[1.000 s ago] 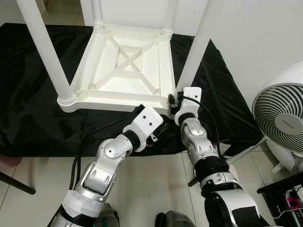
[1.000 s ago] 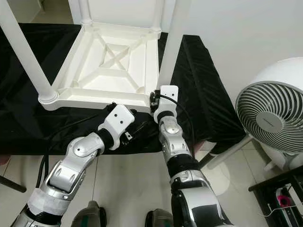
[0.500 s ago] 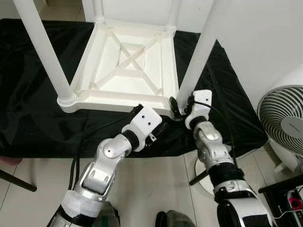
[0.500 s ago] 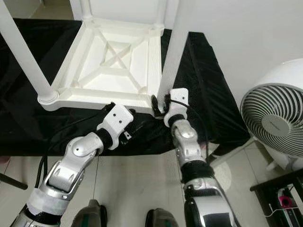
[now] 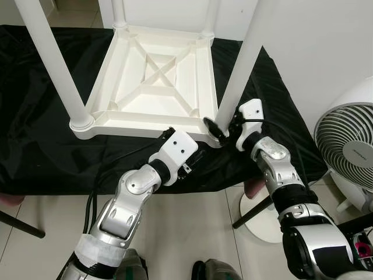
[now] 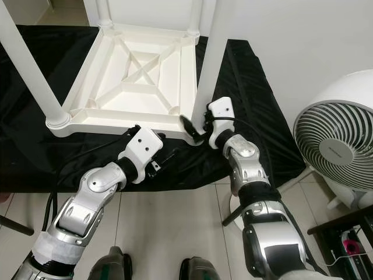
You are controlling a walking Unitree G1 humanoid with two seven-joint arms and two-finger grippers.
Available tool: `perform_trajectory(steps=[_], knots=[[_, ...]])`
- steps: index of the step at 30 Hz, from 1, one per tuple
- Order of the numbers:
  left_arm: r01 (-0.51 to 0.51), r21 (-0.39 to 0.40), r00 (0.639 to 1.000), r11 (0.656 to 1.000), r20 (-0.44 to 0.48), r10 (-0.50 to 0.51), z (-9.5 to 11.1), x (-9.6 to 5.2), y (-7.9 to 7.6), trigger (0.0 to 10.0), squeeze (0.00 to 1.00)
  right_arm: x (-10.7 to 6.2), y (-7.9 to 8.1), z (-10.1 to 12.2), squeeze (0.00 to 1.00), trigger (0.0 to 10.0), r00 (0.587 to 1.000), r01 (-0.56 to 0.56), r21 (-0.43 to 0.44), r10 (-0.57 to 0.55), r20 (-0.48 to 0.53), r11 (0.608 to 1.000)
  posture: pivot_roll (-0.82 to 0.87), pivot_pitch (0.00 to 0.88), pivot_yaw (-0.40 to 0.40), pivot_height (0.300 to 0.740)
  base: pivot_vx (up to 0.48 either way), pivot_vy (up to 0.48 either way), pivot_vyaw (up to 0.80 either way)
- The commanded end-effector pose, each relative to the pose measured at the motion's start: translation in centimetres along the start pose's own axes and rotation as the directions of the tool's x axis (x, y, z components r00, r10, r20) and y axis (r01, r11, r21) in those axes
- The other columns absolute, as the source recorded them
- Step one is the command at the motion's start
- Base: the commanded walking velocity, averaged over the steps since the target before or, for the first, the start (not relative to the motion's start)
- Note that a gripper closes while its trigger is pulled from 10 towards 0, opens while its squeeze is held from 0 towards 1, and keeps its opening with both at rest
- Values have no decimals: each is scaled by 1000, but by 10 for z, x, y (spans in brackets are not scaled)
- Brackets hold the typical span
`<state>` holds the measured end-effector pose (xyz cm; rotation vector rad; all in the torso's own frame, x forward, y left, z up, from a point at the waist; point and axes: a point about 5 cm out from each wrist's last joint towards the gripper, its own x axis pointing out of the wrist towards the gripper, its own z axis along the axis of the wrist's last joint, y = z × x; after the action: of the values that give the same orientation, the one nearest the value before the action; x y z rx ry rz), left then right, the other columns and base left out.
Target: Building children table
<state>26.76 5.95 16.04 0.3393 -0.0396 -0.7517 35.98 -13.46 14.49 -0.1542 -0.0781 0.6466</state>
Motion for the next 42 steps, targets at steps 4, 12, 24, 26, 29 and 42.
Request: perform_trajectory(steps=[4, 12, 24, 26, 29, 42], knots=[[-20, 3, 1000, 1000, 0, 20, 0, 1, 2, 10000, 0, 5, -1, -3, 0, 6745, 997, -56, -6, 55, -47, 998, 70, 32, -50, 740, 0, 0, 0], [-38, 6, 999, 999, 1, 38, 1, 0, 4, 10000, 0, 3, -1, -16, 0, 0, 988, -105, 37, 109, -109, 994, 85, 26, -71, 740, 0, 0, 0], [-38, 27, 999, 999, -1, 38, -5, 6, 3, 10000, 0, -7, -11, -31, 0, 0, 984, 125, 64, -115, -134, 990, 69, 17, -81, 740, 0, 0, 0], [-38, 27, 999, 999, -1, 38, -5, 6, 3, 10000, 0, -7, -11, -31, 0, 0, 984, 125, 64, -115, -134, 990, 69, 17, -81, 740, 0, 0, 0], [-42, 30, 999, 999, 1, 42, -6, 7, 3, 10000, 0, -9, -11, -35, 0, 0, 974, 191, 71, -180, -142, 979, 65, 15, -79, 740, 0, 0, 0], [-88, 21, 996, 996, -5, 88, -19, 21, 5, 10000, 0, -20, 0, -47, 0, 0, 857, 514, 127, -501, -124, 848, 41, 17, -78, 740, 0, 0, 0]])
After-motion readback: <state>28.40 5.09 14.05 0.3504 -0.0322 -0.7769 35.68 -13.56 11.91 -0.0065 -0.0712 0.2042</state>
